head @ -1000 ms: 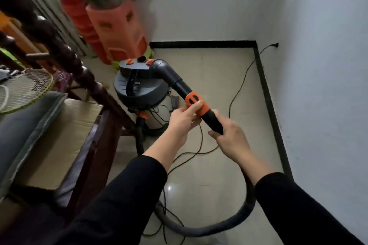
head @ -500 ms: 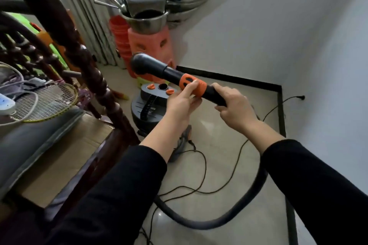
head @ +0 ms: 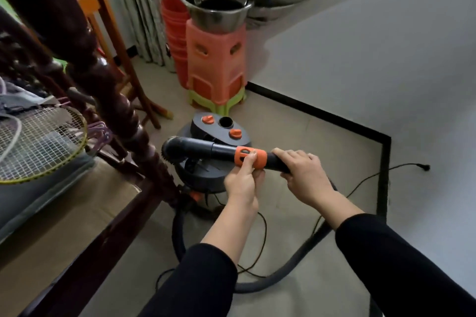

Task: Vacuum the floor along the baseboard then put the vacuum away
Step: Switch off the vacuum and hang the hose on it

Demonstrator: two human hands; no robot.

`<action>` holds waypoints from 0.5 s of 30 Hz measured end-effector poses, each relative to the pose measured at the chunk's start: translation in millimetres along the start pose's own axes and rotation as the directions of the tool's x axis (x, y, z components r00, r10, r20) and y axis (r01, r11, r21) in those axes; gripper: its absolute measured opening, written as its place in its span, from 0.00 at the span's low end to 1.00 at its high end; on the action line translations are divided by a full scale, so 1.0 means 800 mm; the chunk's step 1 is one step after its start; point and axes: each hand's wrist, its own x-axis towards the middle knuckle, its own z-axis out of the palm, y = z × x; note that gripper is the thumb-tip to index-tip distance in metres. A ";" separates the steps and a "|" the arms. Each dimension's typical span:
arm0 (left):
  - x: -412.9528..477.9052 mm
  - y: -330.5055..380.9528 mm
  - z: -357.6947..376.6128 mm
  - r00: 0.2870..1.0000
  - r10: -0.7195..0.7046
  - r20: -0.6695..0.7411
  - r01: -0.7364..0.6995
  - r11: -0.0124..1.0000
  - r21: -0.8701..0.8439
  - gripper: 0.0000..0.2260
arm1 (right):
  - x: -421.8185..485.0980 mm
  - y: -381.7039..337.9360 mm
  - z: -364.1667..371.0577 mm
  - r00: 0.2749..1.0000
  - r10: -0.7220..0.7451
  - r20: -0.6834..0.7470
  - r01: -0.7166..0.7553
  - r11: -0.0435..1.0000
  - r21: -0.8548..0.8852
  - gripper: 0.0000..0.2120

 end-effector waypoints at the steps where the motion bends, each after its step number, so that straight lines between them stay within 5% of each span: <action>1: 0.015 -0.001 -0.003 1.000 0.000 -0.028 0.000 1.000 0.011 0.03 | 0.008 0.000 0.009 0.998 0.006 0.060 -0.007 1.000 0.011 0.28; 5: 0.078 -0.003 -0.014 0.994 0.017 -0.112 -0.004 0.993 0.115 0.03 | 0.053 0.003 0.041 0.966 0.019 0.259 -0.061 0.986 0.154 0.26; 9: 0.146 -0.007 -0.031 0.990 -0.001 -0.139 0.025 0.986 0.167 0.04 | 0.127 0.012 0.068 0.919 0.156 0.362 -0.327 0.813 0.481 0.21; 15: 0.231 -0.042 -0.058 0.984 0.004 -0.180 0.027 0.985 0.168 0.03 | 0.269 0.018 0.163 0.905 0.182 0.384 -0.343 0.846 0.407 0.12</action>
